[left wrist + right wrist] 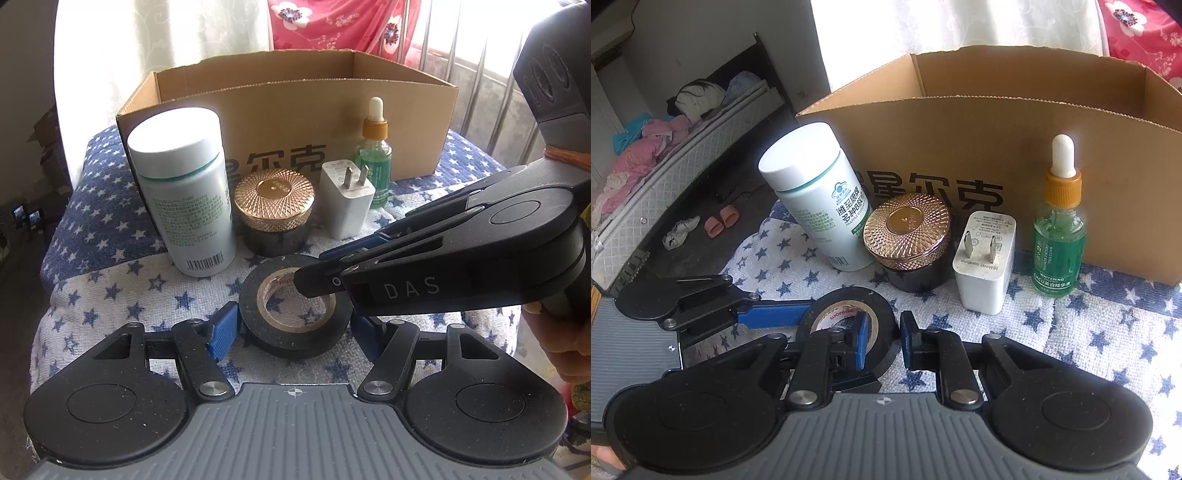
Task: Organize rigid objects
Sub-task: 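Carry the black tape roll into the box and open the right gripper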
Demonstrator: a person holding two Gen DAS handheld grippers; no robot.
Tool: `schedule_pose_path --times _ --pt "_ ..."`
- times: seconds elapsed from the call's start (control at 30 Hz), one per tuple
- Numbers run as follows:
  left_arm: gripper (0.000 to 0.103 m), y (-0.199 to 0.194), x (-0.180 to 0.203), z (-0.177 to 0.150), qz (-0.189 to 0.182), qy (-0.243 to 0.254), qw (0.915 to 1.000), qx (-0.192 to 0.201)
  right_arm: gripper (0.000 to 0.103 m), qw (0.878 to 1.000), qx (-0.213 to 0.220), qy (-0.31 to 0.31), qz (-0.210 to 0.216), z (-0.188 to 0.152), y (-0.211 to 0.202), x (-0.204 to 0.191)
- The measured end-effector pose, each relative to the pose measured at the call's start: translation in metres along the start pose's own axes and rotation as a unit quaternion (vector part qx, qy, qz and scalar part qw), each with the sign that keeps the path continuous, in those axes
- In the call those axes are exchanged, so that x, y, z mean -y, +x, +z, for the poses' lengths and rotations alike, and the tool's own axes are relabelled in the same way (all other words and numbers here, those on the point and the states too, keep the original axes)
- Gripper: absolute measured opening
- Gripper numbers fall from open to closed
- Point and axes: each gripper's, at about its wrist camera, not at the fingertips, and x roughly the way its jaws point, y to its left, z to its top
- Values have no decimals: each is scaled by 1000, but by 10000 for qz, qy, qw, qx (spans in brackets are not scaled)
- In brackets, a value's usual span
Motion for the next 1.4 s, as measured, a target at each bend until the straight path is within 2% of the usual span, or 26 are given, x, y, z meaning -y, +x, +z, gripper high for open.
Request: schedule_pose_path --times 0.13,0.3,0.5,0.67,0.8,1.07,1.3,1.4 --pt "65 -23 5 3 130 84 9995 289 20 9996 259 -148 -4 3 -20 -13" --pt "65 -52 13 21 389 331 9957 768 20 9960 779 -428 -62 19 -53 -30" --pt "65 -75 3 67 338 416 9917 1171 20 9894 1279 -679 -69 60 -84 -32" --pt "65 -69 -2 113 304 616 9904 1201 21 9906 1240 -576 16 106 -89 -13" --pt "65 -45 -9 152 131 677 9937 887 21 9954 902 -320 97 145 -76 12" --pt "65 38 -27 218 -273 740 9965 -283 21 9990 -133 395 164 202 -14 77" --pt "65 116 -51 232 -611 458 9885 -1307 20 9916 -961 854 117 212 54 129" --pt "65 145 -56 235 -666 362 9839 -1620 20 9876 -1231 970 100 213 78 143"
